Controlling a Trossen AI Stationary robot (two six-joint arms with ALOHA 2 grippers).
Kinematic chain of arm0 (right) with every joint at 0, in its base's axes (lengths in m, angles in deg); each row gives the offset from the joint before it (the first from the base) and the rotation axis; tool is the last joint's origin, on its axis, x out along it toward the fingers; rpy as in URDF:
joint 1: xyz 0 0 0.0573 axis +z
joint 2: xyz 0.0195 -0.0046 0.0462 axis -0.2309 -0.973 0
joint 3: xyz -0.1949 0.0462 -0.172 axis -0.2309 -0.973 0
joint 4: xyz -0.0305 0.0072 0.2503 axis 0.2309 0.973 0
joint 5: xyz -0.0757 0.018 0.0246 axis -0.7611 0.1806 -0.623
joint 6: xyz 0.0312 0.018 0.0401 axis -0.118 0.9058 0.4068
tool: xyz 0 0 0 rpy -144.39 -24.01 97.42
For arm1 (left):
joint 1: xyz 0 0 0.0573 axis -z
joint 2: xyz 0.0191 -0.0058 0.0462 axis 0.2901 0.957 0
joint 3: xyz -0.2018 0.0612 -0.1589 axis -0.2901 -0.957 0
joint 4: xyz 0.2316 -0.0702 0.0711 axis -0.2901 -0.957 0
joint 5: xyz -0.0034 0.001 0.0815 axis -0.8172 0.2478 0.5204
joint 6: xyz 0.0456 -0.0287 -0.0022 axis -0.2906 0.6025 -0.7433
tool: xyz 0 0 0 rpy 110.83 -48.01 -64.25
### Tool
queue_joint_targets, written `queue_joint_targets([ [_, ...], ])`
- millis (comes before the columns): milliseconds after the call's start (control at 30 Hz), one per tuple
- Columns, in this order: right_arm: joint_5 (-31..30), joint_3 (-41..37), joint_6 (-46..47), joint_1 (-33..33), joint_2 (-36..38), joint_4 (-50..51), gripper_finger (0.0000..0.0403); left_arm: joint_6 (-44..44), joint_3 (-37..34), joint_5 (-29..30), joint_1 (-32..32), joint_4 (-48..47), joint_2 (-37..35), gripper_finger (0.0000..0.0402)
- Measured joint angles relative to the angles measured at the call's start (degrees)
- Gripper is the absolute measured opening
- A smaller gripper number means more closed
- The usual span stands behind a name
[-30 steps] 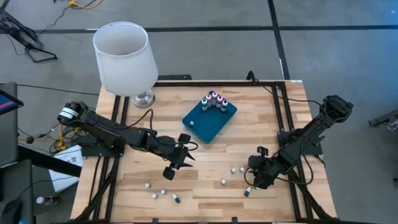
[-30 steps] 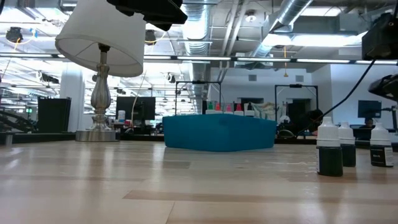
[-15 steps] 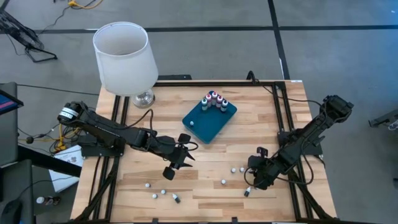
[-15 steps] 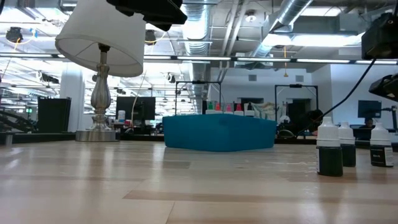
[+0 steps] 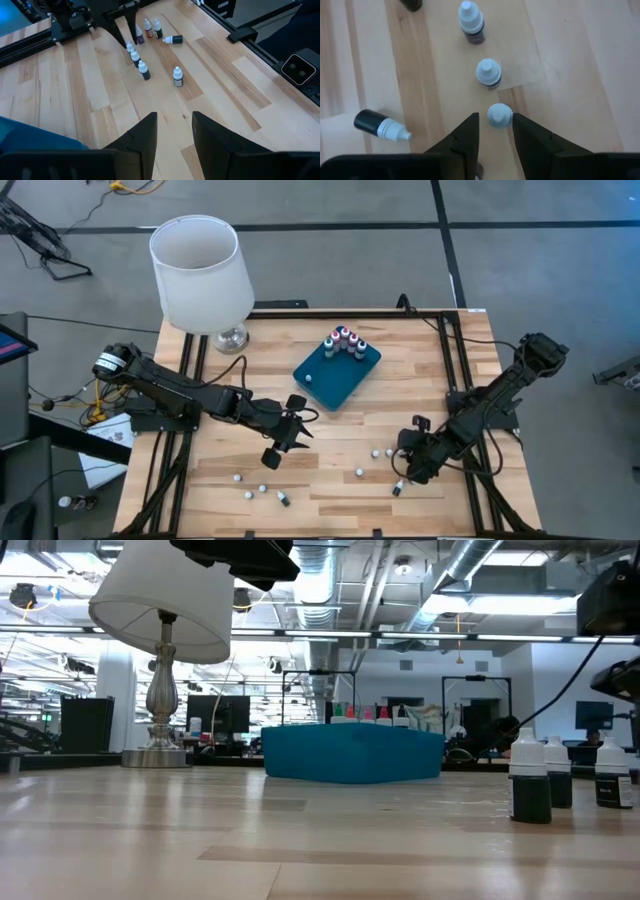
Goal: Pick & Place food coloring
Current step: Put the small green food coloring bottle into the blue container
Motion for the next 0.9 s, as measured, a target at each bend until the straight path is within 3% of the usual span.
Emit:
queue_joint_targets([
  [367,2.6,0.0,-1.7,-1.5,0.0,0.1,0.0108,0.2,0.0,0.0,0.0,-0.4,0.0,0.0116],
  [900,1.9,0.0,-2.0,-1.5,0.0,0.1,0.0108,0.2,0.0,0.0,0.0,-0.5,0.0,0.0116],
])
